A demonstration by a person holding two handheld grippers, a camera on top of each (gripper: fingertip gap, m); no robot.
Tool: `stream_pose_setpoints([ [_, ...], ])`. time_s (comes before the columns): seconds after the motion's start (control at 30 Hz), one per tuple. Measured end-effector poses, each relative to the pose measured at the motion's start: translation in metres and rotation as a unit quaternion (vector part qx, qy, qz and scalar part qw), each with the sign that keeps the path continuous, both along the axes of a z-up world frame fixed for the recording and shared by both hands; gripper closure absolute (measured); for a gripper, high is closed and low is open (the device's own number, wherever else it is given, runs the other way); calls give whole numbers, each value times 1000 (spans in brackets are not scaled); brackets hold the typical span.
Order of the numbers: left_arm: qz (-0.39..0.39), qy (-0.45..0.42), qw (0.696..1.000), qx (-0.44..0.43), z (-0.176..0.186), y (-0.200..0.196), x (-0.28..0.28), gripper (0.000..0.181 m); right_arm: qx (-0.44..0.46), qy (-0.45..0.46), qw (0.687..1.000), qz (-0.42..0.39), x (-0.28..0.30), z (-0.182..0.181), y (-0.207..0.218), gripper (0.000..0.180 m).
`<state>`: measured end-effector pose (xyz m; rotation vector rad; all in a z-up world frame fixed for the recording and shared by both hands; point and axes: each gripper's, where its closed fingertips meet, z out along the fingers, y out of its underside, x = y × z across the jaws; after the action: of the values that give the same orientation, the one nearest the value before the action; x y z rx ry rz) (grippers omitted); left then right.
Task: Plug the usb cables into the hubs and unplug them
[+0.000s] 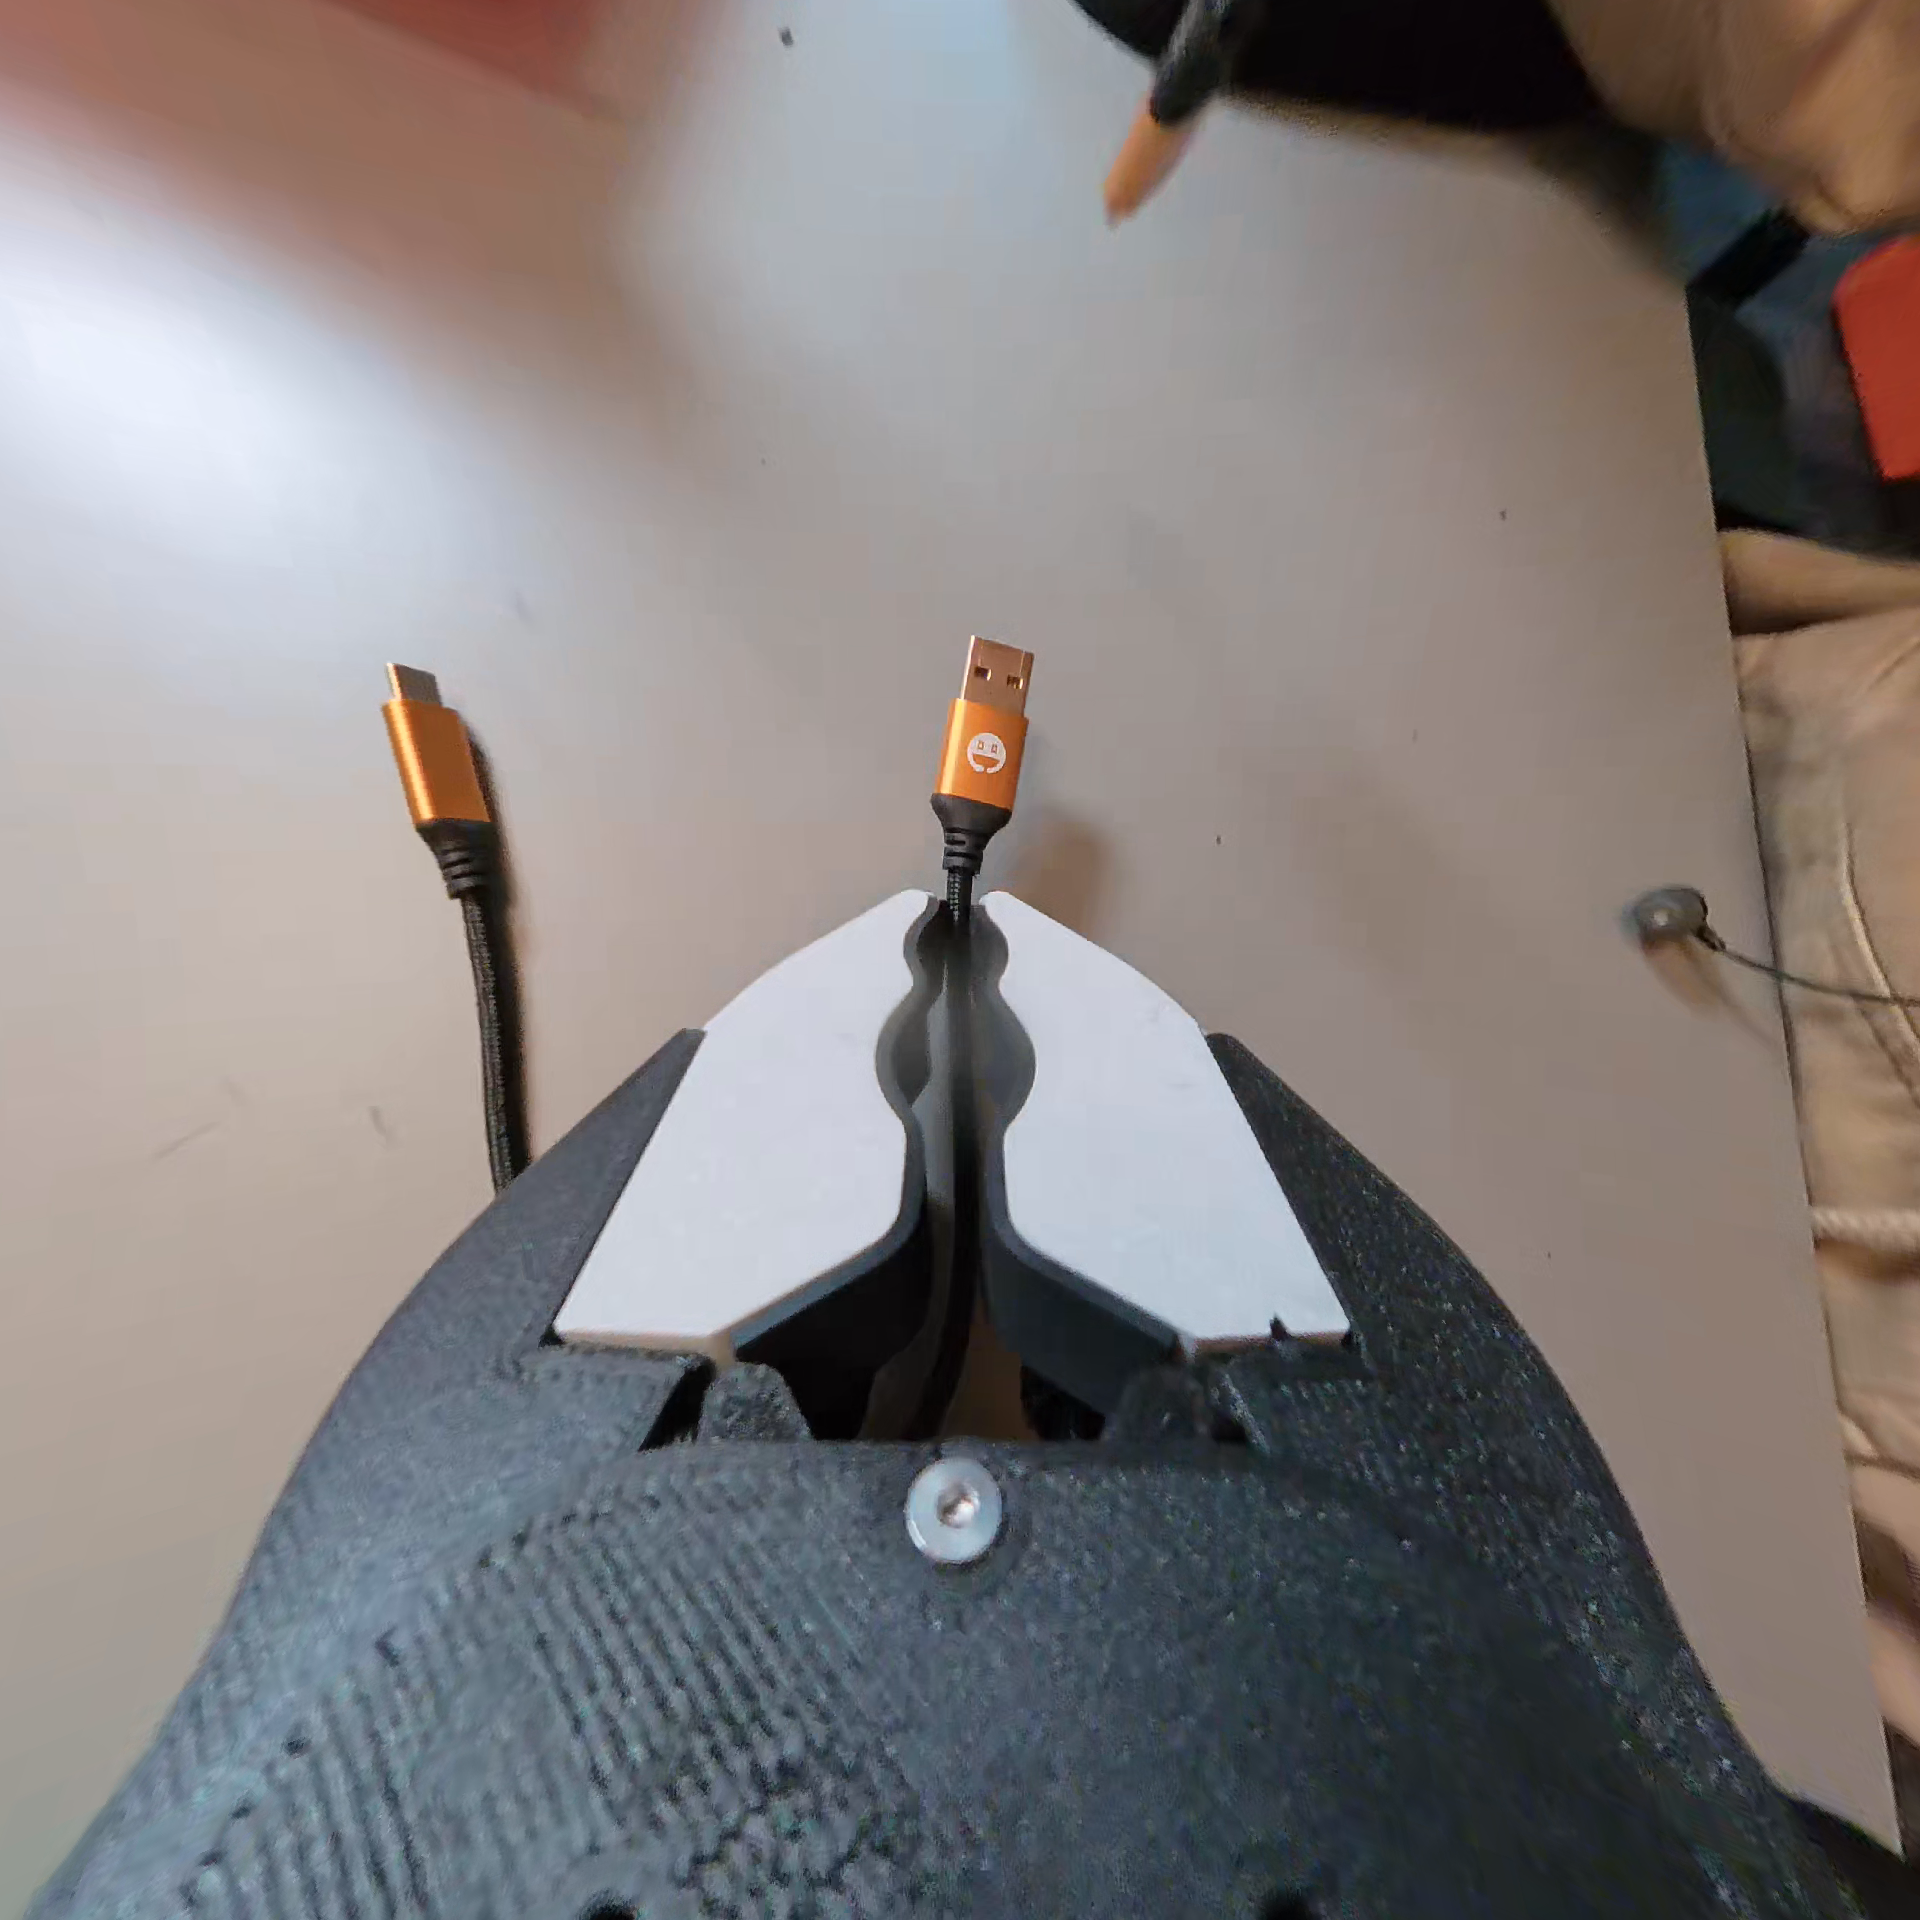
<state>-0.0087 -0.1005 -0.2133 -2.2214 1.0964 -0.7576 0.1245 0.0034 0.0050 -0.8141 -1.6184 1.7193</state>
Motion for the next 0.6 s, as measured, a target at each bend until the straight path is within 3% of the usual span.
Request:
stream_pose_setpoints([
  [0.03, 6, -8, 1000, 6, 1, 3, 2, 176, -1, -1, 1000, 0, 0, 0, 0, 168],
  [0.2, 28, 15, 998, 58, 2, 20, 4, 175, -1, -3, 1000, 1, -3, -2, 0, 168],
  [0.47, 32, 86, 993, 80, -10, 33, 12, 153, -4, 0, 1000, -2, -4, -1, 2, 168],
  [0.6, 34, 85, 993, 68, -11, 34, 13, 156, -5, 3, 1000, -2, -4, 0, 2, 168],
])
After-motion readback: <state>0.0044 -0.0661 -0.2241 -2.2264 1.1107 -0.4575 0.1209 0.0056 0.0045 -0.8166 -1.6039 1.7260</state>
